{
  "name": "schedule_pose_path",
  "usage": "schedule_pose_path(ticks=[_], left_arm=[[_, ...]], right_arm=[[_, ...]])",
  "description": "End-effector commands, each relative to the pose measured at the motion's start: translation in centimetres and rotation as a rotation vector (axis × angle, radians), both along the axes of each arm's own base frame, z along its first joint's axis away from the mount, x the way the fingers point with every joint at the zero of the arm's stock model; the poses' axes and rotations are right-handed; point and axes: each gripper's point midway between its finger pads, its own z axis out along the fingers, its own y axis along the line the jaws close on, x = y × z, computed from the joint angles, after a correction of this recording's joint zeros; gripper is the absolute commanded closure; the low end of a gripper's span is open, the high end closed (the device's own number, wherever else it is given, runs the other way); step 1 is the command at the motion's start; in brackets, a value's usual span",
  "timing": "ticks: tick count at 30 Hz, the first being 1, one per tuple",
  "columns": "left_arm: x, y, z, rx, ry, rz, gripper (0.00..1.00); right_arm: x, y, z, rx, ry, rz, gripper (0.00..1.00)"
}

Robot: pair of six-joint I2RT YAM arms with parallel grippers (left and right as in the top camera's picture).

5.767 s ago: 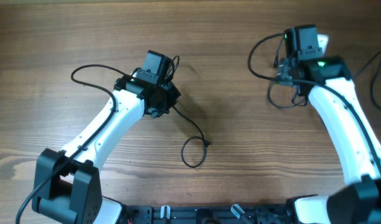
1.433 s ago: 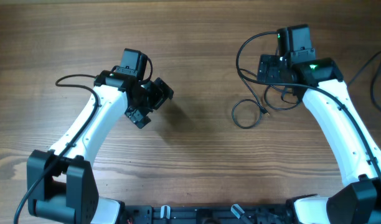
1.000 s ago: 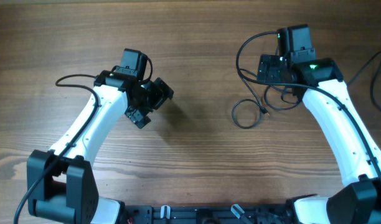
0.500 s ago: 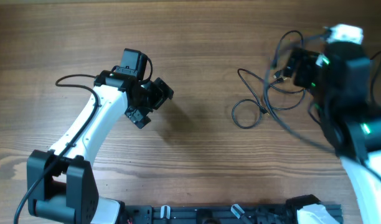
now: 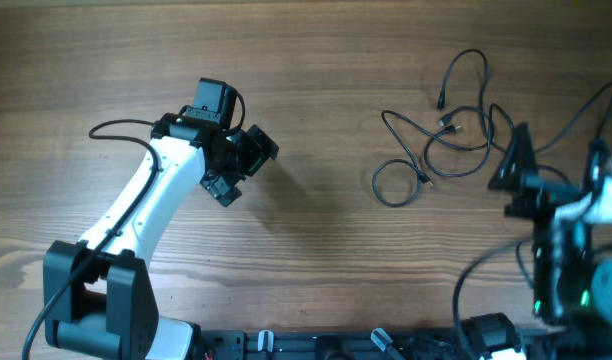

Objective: Untangle cables

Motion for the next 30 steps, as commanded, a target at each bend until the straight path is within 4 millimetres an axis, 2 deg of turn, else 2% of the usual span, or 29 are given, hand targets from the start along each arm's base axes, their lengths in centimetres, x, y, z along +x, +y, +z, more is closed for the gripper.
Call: schedule_pose_path(ticks=[1,7,10,20,30], left_arm=[[0.0,0.1,0.3,0.012,-0.017,-0.016,0.0],[0.0,0.1,0.3,0.012,-0.017,-0.016,0.0],[0.0,0.1,0.3,0.012,-0.017,-0.016,0.0],[0.0,0.1,0.3,0.012,-0.017,-0.016,0.0],[0.0,0.1,0.3,0.012,-0.017,-0.016,0.0]], right_arm=[[-1.4,1.6,-2.2,-0.027,-0.093,0.116,0.0],[-3.1,2.9,-2.8,-0.144,-0.312,0.17,0.0],[-3.2,2.9,-3.7,-0.156,-0.363,0.163,0.0],[0.0,3.4,-11.5,-0.161,-0.207,0.179,0.0],[1.3,3.6,-16.0,-0.166,-0.093,0.19,0.0]])
